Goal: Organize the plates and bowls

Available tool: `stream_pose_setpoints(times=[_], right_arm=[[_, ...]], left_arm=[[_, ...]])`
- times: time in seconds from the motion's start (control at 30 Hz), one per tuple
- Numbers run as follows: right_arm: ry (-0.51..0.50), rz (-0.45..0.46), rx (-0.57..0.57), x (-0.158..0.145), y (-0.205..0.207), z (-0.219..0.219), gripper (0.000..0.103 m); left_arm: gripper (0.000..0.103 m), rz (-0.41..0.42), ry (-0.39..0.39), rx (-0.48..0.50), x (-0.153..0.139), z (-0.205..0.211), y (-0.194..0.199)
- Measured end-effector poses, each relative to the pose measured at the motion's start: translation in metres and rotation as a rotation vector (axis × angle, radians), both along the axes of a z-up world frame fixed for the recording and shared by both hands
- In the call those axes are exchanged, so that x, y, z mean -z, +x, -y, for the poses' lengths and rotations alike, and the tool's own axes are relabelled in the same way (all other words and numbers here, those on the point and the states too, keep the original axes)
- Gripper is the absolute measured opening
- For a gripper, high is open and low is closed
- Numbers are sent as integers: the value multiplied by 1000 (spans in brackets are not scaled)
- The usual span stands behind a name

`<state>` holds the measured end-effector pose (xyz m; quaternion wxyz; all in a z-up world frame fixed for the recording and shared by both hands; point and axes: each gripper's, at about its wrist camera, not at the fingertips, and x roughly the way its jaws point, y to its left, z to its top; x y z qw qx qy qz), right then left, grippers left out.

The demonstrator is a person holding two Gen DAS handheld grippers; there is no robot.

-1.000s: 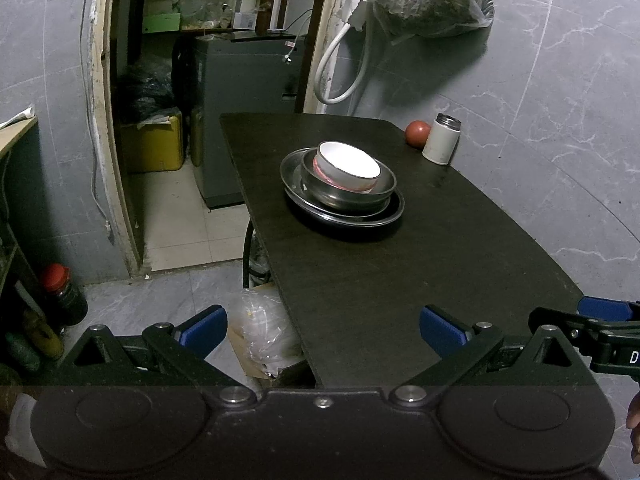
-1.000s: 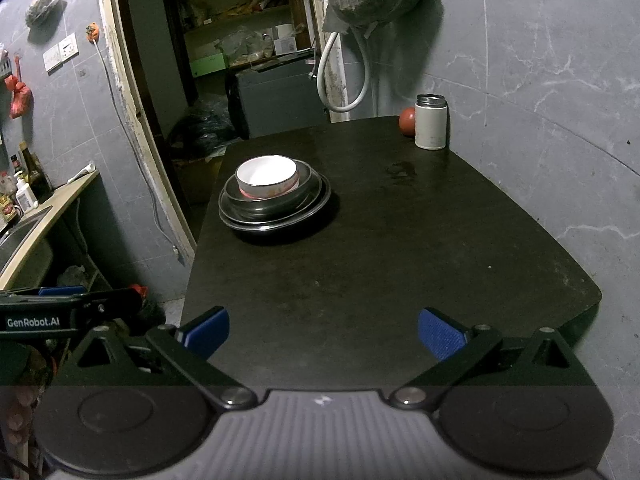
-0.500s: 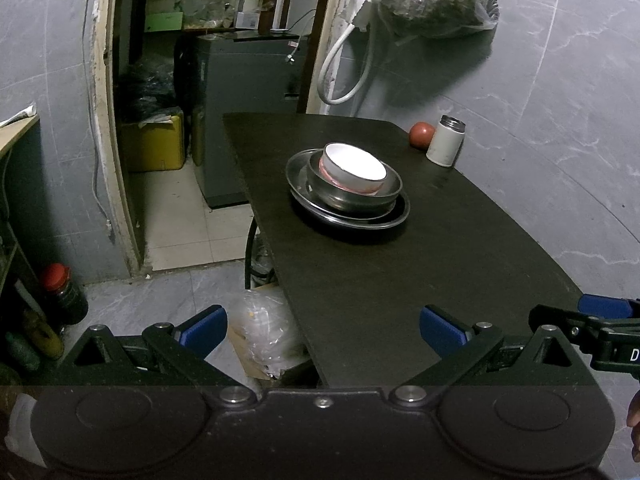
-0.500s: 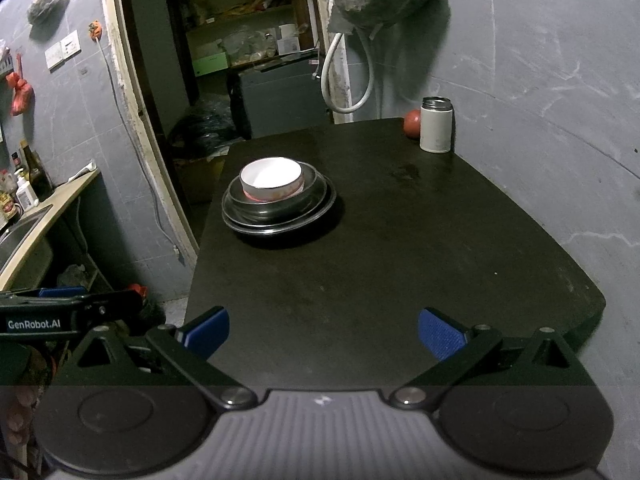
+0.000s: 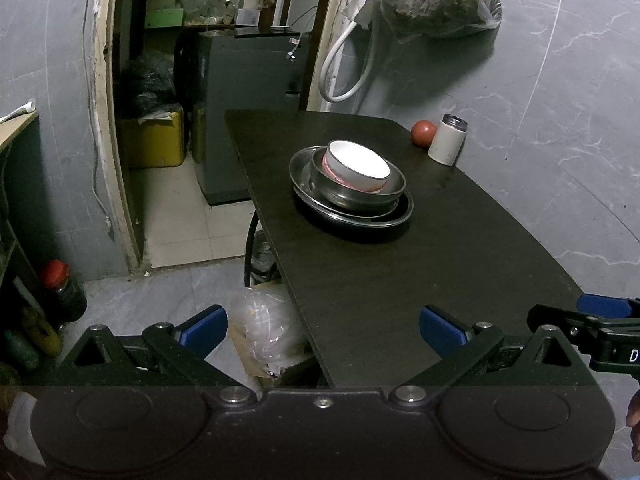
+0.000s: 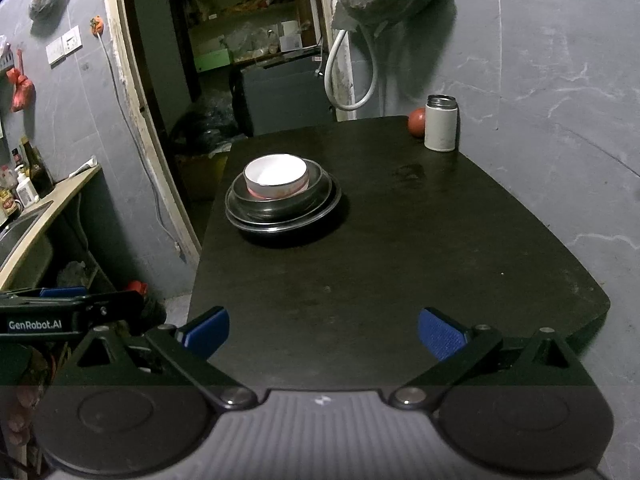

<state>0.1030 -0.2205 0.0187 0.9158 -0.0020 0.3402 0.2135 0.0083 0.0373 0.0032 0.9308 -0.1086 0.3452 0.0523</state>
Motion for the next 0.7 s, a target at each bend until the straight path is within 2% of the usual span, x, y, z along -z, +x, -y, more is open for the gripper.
stream_pose_setpoints(times=[0.7], right_arm=[[-9,4,-6,-1,3,-3,103]], left_arm=[[102,-6,35,0,-3,6,1]])
